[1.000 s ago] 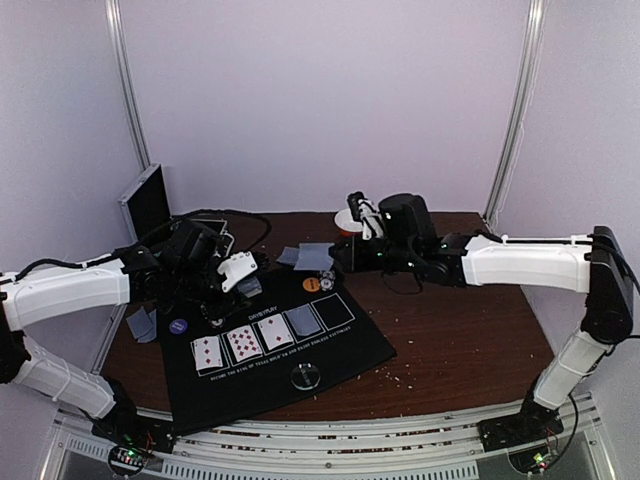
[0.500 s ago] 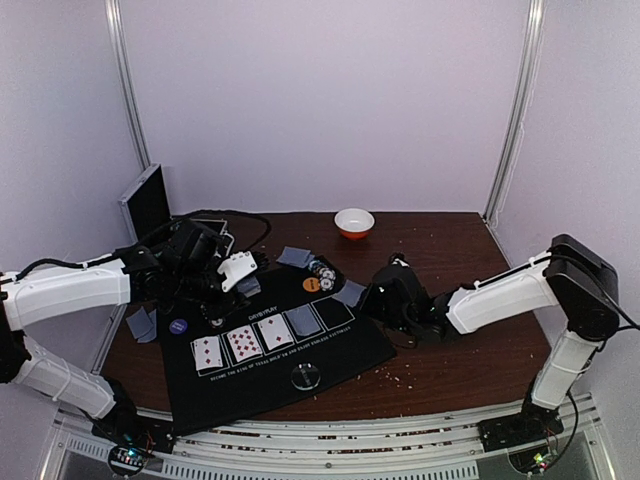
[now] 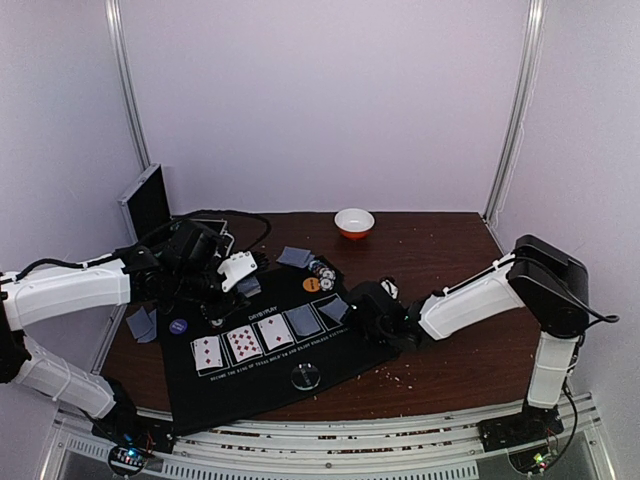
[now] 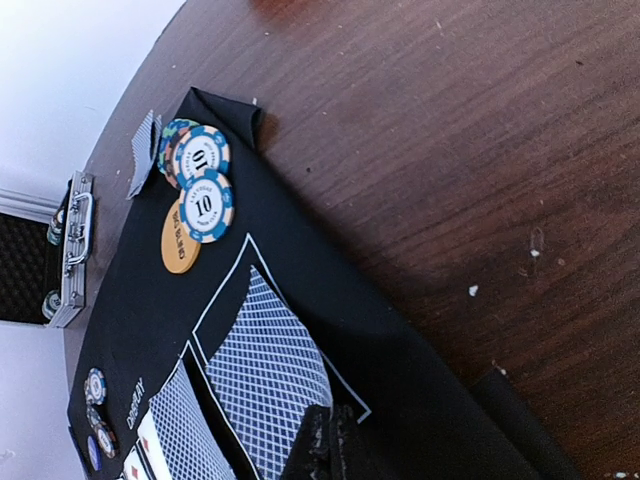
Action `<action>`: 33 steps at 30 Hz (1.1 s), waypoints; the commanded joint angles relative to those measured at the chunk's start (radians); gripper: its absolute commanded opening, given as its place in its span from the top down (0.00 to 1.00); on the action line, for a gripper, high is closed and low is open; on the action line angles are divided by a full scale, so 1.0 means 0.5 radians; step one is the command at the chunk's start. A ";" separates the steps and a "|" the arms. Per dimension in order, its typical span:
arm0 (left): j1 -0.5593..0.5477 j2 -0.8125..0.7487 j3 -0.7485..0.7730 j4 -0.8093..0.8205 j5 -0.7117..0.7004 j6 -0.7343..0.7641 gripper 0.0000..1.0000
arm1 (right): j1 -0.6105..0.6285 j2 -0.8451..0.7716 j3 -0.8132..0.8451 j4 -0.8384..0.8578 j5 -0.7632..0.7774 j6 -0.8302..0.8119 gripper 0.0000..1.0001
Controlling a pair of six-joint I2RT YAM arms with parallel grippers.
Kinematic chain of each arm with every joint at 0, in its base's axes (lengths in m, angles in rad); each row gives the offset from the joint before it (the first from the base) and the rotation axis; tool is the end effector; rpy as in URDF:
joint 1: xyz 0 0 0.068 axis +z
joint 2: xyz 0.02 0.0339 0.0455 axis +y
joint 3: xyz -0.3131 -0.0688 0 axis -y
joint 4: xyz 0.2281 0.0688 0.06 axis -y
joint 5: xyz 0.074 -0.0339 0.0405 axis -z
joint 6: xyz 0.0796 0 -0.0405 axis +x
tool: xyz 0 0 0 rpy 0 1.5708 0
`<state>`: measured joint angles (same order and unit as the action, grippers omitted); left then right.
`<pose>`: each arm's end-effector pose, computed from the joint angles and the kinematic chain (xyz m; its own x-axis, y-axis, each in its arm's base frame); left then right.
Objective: Distribute texas hold em gaming equipment
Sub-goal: Distribute the poker card in the community card area.
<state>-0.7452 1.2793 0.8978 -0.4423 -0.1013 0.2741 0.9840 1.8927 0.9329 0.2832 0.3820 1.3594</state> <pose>0.2025 -0.1759 0.2718 -0.3502 0.6895 -0.6340 0.7468 0.6141 0.2553 0.2541 0.3286 0.1655 -0.6709 0.6296 -0.3918 0.2106 0.6684 0.7134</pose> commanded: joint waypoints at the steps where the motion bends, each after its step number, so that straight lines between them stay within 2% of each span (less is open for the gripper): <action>1: 0.005 -0.015 0.041 0.073 0.003 -0.014 0.54 | 0.016 0.021 -0.009 -0.018 0.001 0.155 1.00; 14: 0.005 -0.015 0.038 0.075 0.003 -0.016 0.53 | 0.025 0.132 -0.009 0.174 -0.039 0.501 1.00; 22: 0.003 -0.020 0.033 0.076 0.006 -0.014 0.53 | 0.042 0.149 0.000 0.178 -0.010 0.614 1.00; 27: 0.005 -0.019 0.032 0.077 0.008 -0.011 0.53 | 0.046 0.150 -0.032 0.284 -0.121 0.607 0.87; 33: 0.005 -0.015 0.034 0.074 0.016 -0.011 0.53 | 0.047 0.064 -0.172 0.349 -0.135 0.657 0.78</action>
<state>-0.7452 1.2793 0.8978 -0.4423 -0.1009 0.2745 1.0016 1.9545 0.8959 0.4572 0.3214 1.6718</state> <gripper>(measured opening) 0.471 0.200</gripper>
